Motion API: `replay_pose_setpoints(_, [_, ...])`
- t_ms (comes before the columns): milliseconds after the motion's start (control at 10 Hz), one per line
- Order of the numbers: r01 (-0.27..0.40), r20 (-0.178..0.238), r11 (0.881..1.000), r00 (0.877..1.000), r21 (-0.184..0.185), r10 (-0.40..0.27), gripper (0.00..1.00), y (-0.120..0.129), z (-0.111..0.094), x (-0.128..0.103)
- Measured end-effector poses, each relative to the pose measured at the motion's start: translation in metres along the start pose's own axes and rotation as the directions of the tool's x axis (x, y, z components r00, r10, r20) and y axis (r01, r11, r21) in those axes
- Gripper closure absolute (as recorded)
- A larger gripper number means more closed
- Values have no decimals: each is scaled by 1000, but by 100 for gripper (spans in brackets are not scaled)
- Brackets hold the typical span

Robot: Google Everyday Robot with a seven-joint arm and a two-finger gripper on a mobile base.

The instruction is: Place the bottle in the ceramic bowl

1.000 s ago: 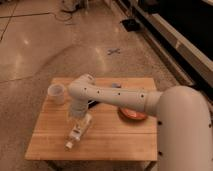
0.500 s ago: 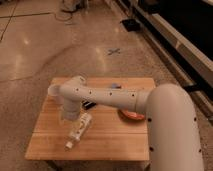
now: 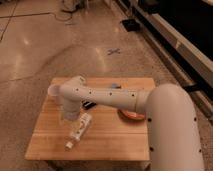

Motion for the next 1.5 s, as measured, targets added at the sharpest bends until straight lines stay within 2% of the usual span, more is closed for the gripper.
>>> replay_pose_setpoints(400, [3,-6,1000,1000,2,-3,35,1,-1,0])
replay_pose_setpoints(800, [-33,-91,999,995,11,34,35,35,-28,14])
replay_pose_setpoints(1100, [-57,-105,997,993,44,61,35,51,-29,17])
replay_pose_setpoints(1500, [-37,-113,994,992,100,49,35,42,-15,27])
